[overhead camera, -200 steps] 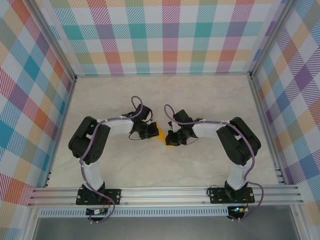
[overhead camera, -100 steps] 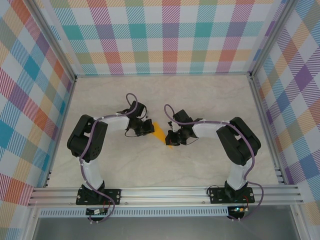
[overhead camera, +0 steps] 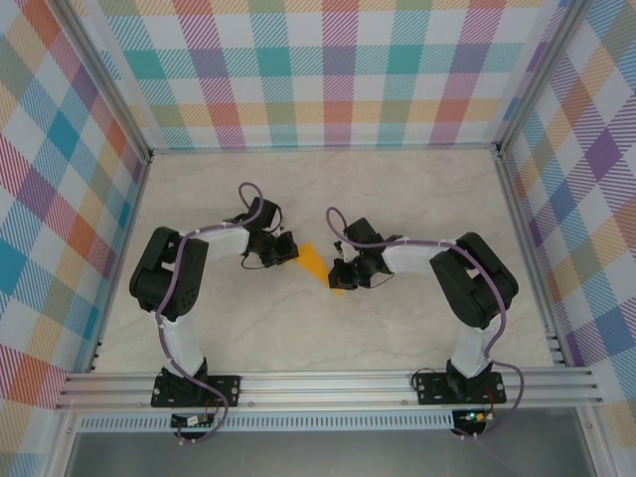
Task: Fold a paper plane with a square sheet of paper (pick it up from the middle)
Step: Fold the wing for the fifth time at the center of the table.
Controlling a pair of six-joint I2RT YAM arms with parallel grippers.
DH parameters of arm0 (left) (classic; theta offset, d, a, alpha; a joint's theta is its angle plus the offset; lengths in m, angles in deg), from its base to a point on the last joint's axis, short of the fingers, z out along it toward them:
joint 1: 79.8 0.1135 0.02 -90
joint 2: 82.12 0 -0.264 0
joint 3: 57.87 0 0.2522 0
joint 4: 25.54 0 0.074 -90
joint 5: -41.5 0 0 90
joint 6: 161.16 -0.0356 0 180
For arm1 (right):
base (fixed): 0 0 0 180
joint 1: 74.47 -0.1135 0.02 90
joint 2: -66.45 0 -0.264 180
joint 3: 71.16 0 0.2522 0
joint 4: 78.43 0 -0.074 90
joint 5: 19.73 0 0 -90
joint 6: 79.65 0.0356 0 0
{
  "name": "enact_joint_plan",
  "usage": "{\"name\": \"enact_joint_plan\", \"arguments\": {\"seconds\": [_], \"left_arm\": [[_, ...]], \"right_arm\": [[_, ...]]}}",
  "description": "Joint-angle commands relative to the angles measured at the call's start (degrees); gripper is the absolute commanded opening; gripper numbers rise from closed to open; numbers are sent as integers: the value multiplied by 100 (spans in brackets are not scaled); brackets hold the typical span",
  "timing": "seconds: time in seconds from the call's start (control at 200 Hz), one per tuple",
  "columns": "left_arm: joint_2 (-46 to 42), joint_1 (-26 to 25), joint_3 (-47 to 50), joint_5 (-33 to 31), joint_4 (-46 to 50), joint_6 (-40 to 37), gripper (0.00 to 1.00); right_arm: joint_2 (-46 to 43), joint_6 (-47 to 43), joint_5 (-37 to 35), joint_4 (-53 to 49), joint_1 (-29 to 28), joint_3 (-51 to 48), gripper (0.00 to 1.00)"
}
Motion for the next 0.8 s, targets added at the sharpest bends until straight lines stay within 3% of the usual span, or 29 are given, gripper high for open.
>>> {"name": "enact_joint_plan", "arguments": {"seconds": [0.0,0.325,0.495,0.61,0.795], "left_arm": [[-12,418,-9,-1254,198,97,8],[-342,446,-450,-1425,511,-87,8],[-899,386,-77,-1087,222,-71,9],[-1392,144,459,-707,-195,254,10],[-1603,-655,1136,-433,-868,853,10]], "right_arm": [[506,39,-662,-945,-10,-376,5],[519,52,-616,-883,-10,-385,5],[514,46,-562,-859,-10,-376,5],[501,46,-537,-841,-10,-385,5],[493,44,-528,-834,-10,-385,5]]}}
